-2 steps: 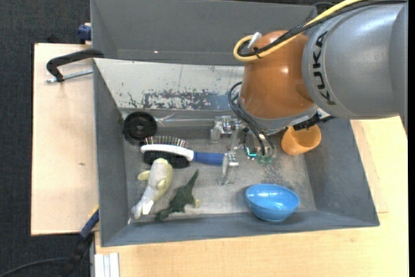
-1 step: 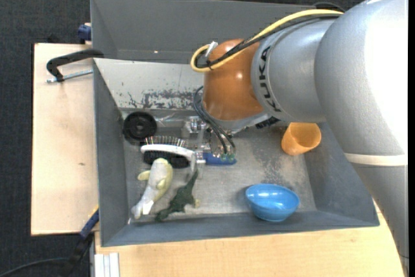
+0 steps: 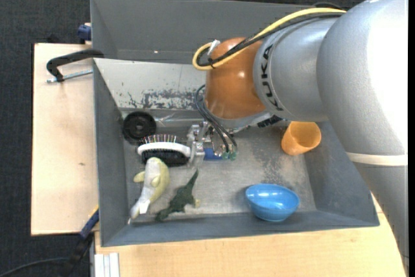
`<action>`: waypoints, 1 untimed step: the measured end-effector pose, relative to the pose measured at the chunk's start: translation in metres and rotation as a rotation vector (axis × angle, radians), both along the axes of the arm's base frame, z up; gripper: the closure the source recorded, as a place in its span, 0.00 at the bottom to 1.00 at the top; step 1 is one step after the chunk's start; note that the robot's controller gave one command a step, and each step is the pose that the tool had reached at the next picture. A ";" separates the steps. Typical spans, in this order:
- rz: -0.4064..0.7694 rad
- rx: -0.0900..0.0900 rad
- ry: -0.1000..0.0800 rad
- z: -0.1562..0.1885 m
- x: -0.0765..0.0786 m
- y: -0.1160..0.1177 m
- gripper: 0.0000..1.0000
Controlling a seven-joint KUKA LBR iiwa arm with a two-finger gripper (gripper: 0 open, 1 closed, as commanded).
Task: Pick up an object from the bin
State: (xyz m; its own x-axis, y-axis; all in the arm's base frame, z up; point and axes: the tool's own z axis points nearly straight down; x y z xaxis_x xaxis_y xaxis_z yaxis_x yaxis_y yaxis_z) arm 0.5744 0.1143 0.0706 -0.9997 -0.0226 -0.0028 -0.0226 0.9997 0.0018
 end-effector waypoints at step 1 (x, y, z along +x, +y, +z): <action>0.069 0.000 -0.011 0.121 0.002 -0.011 1.00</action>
Offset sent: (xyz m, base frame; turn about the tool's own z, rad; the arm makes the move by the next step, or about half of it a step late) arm -0.0008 -0.0117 0.1157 -0.0694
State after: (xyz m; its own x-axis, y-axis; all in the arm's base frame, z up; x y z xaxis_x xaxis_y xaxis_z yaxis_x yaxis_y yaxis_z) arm 0.5764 0.1035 0.1917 -0.9957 -0.0916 -0.0134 -0.0917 0.9958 0.0014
